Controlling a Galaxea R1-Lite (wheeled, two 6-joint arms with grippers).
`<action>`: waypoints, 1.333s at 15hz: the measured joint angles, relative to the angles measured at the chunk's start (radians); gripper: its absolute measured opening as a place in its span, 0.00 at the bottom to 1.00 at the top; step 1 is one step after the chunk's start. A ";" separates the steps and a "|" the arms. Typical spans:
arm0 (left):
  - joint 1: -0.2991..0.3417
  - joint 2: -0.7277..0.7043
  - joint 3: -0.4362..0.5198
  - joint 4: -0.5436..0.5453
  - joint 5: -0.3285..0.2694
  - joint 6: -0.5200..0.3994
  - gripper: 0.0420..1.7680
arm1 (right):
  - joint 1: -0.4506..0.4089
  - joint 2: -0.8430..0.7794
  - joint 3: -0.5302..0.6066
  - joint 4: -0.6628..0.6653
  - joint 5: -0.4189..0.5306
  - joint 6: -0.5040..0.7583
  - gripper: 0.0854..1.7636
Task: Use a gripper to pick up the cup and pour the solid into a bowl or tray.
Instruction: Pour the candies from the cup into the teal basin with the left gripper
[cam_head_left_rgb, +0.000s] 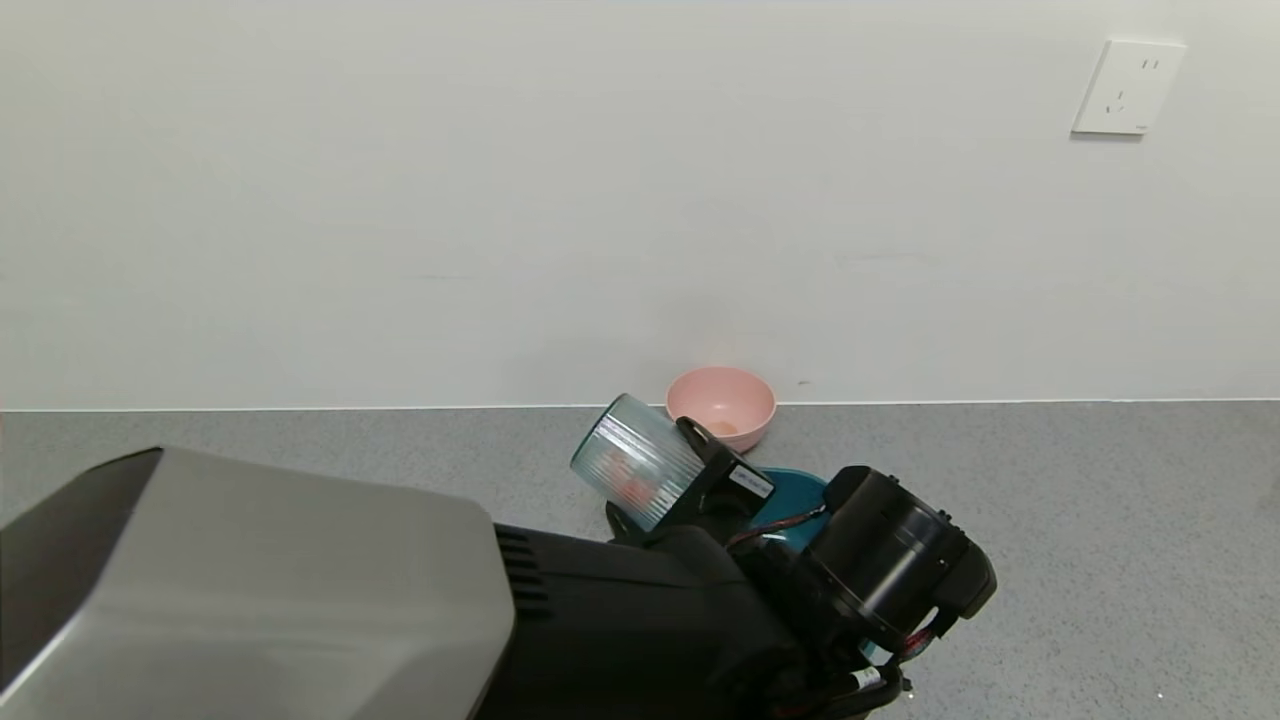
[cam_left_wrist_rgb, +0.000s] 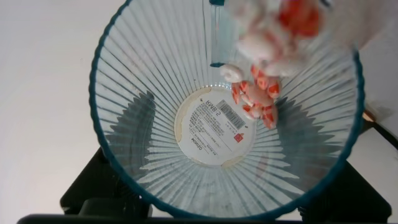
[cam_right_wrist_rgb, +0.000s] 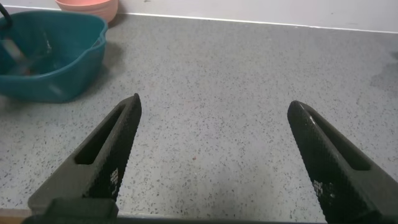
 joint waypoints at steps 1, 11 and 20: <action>-0.001 0.001 0.000 0.001 0.007 0.007 0.73 | 0.000 0.000 0.000 0.000 0.000 0.000 0.97; -0.003 0.004 0.000 0.081 0.010 0.053 0.73 | 0.000 0.000 0.000 0.000 0.000 0.000 0.97; -0.002 0.011 -0.002 0.078 0.009 0.052 0.73 | 0.000 0.000 0.000 0.000 0.000 0.000 0.97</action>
